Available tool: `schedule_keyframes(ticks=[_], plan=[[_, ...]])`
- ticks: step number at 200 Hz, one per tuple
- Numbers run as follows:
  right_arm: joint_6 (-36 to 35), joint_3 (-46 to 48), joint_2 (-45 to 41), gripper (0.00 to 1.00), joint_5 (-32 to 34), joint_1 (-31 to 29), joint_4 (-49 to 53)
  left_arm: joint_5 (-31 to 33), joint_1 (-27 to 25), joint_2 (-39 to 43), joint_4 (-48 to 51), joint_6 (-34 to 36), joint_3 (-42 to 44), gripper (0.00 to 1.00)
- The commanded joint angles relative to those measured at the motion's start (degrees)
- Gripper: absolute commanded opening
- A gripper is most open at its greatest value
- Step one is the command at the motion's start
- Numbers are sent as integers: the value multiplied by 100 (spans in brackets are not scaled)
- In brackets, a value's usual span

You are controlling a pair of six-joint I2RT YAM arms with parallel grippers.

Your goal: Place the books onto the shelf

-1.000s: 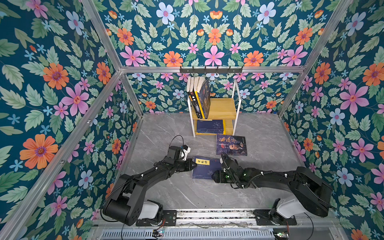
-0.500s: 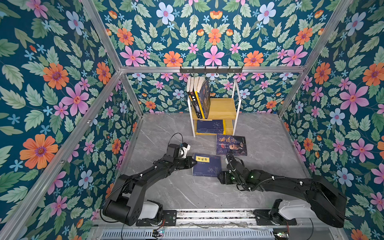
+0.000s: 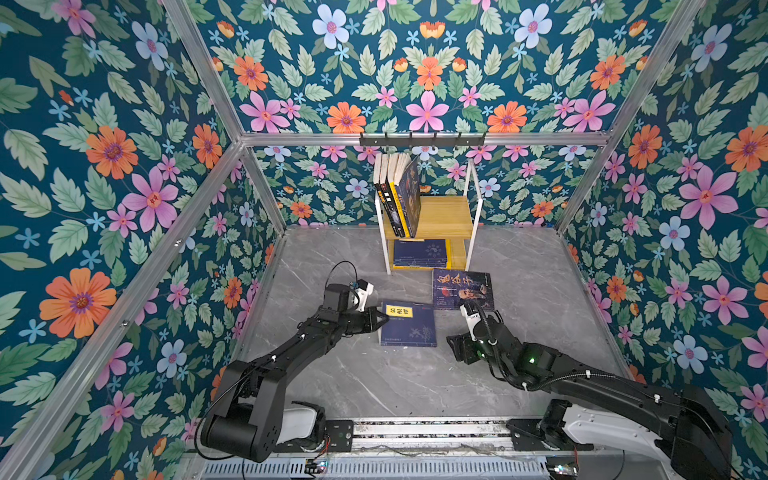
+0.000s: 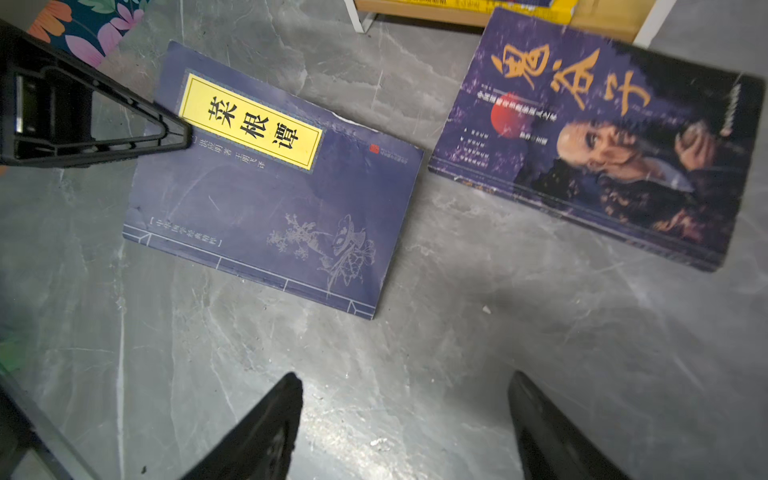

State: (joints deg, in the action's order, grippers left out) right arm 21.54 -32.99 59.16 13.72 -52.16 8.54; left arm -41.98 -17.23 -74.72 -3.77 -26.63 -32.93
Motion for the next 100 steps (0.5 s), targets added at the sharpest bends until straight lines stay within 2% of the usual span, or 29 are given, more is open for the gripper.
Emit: schedule_keyframes(ticks=[1, 43, 74, 100], plan=[[-1254, -19, -103, 78, 224, -5, -396, -186, 39, 41, -68, -17, -19, 0], [-3013, -217, -4, 78, -95, -51, -871, -264, 179, 132, -78, -121, -42, 0], [-4414, -286, 200, 78, -134, -425, -1296, -301, 238, 194, -64, -146, -40, 0], [-5268, -349, 636, 78, -3, -731, -1717, -349, 273, 212, -80, -167, -38, 0]])
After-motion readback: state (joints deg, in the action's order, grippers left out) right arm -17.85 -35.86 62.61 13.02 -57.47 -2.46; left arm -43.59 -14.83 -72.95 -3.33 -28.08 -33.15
